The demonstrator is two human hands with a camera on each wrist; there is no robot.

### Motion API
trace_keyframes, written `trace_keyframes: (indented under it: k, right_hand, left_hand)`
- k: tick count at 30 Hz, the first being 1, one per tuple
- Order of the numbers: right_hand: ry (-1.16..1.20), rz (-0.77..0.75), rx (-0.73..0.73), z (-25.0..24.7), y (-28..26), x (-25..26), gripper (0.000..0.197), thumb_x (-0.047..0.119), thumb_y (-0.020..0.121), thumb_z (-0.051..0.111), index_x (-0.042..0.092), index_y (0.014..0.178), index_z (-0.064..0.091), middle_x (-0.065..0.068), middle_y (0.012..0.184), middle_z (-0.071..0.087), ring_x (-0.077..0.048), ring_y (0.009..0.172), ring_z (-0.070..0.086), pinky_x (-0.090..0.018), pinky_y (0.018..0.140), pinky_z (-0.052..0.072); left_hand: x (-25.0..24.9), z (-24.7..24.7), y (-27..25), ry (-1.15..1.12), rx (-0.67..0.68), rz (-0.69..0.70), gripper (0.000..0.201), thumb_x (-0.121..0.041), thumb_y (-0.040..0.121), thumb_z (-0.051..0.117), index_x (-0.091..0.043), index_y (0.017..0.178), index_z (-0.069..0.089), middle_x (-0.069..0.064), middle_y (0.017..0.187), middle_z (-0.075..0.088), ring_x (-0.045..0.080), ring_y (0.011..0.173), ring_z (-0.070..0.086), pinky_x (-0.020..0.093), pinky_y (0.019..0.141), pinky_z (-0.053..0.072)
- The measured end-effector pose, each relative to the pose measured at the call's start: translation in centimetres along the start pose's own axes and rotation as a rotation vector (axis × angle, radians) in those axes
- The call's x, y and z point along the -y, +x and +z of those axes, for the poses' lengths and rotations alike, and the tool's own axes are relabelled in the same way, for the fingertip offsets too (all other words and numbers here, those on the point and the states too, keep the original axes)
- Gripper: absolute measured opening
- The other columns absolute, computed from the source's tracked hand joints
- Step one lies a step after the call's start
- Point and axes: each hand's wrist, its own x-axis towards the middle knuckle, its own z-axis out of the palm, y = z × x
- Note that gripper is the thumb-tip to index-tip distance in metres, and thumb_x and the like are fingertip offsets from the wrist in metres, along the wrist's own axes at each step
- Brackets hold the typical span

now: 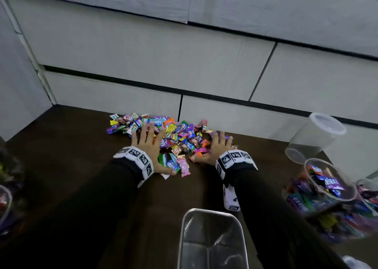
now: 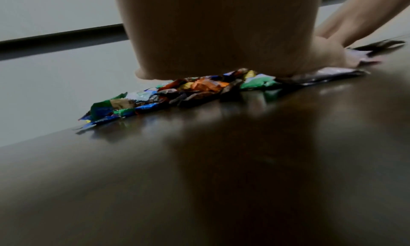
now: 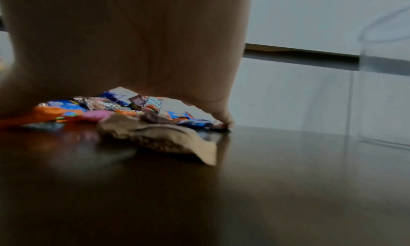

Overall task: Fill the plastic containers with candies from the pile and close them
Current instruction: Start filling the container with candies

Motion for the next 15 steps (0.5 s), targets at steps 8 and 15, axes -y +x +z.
trace_keyframes:
  k: [8, 15]
  right_hand:
    - [-0.063, -0.421, -0.005, -1.0, 0.8, 4.7, 0.107, 0.063, 0.073, 0.067, 0.039, 0.15, -0.003, -0.01, 0.159, -0.003, -0.039, 0.145, 0.006, -0.057, 0.115, 0.018]
    - [-0.175, -0.474, -0.113, -0.2, -2.7, 4.7, 0.074, 0.048, 0.09, 0.054, 0.02, 0.148, 0.02, -0.013, 0.149, 0.026, -0.035, 0.135, 0.027, -0.049, 0.106, 0.034]
  left_hand:
    - [-0.3, -0.1, 2.0, -0.006, 0.004, 0.063, 0.125, -0.092, 0.063, 0.048, -0.034, 0.152, -0.017, 0.008, 0.162, -0.02, 0.04, 0.148, -0.007, 0.066, 0.114, 0.009]
    - [-1.8, -0.1, -1.2, 0.129, -0.162, 0.169, 0.09, -0.074, 0.088, 0.038, -0.022, 0.155, 0.008, 0.01, 0.158, 0.017, 0.03, 0.139, 0.026, 0.046, 0.108, 0.033]
